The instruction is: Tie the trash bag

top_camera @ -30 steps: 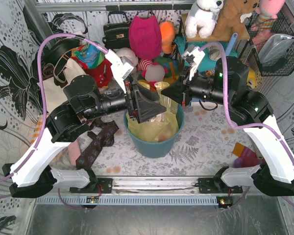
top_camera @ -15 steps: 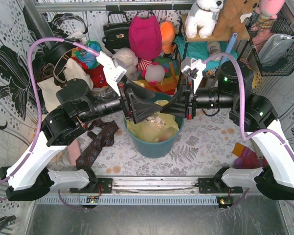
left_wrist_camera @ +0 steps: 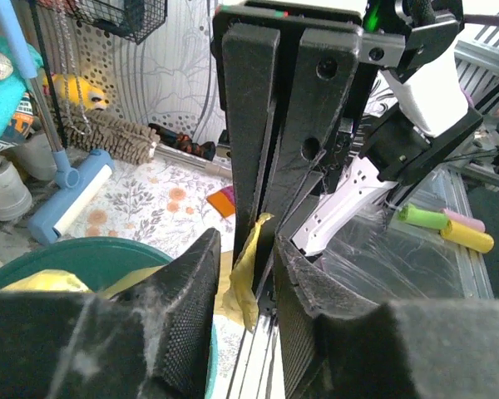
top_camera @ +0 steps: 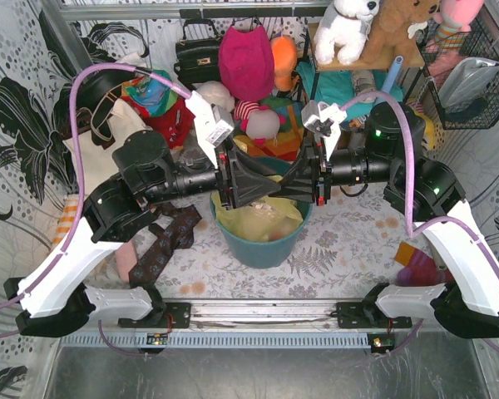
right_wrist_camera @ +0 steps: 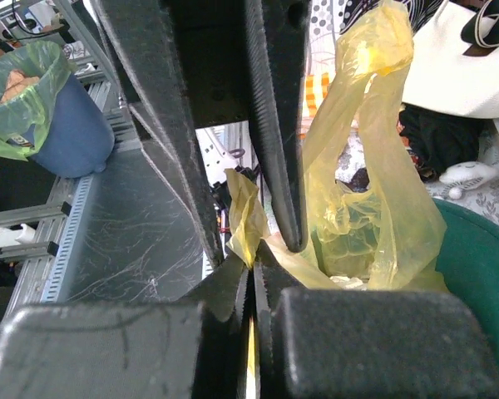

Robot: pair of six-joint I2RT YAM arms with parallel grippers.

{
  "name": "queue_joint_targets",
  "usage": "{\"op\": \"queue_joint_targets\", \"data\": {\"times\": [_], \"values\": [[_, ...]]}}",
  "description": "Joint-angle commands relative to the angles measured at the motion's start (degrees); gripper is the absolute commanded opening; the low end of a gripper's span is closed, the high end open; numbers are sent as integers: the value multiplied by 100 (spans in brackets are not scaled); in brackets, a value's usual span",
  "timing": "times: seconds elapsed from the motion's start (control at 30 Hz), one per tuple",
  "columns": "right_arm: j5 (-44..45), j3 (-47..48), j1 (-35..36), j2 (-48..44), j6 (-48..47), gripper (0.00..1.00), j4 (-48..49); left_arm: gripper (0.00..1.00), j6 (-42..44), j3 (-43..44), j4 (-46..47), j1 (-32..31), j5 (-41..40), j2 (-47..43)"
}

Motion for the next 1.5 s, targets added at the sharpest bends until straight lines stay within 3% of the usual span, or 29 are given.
{"op": "queue_joint_targets", "data": {"times": [0.0, 0.13, 0.17, 0.2, 0.27, 0.3, 0.43, 0.53, 0.67, 0.73, 1.13, 1.37, 1.47], "values": [[-121, -21, 13, -27, -20, 0, 306, 32, 122, -34, 234, -25, 203, -1], [-90, -123, 15, -85, -66, 0, 356, 0, 87, -47, 324, -23, 142, -33], [-67, -165, 13, -105, -71, 0, 390, 0, 73, -70, 411, -23, 196, -48], [-52, -223, 15, -132, -84, 9, 444, 0, 42, -108, 511, -23, 250, -74], [-44, -431, 15, -215, -141, 42, 663, 0, -39, -178, 688, -23, 333, -114], [-14, -564, 15, -267, -147, 50, 812, 0, -74, -197, 741, -23, 361, -131], [-85, -846, 11, -259, -77, 57, 1369, 0, -115, -212, 815, -23, 418, -145], [-177, -1008, 15, -171, -34, 50, 1580, 0, -126, -203, 801, -23, 405, -128], [60, -1349, 14, -264, -159, 25, 1572, 0, -134, -264, 879, -23, 287, -210], [149, -1607, 15, -371, -169, 18, 1642, 0, -144, -324, 956, -23, 214, -285], [619, -2777, 9, -791, -135, 11, 1817, 0, -136, -357, 965, -23, 55, -443], [760, -2775, 15, -873, -105, 0, 1792, 0, -135, -625, 906, -23, -173, -614], [808, -2697, 15, -958, -68, 0, 1810, 0, -196, -1014, 947, -23, -355, -827]]}}
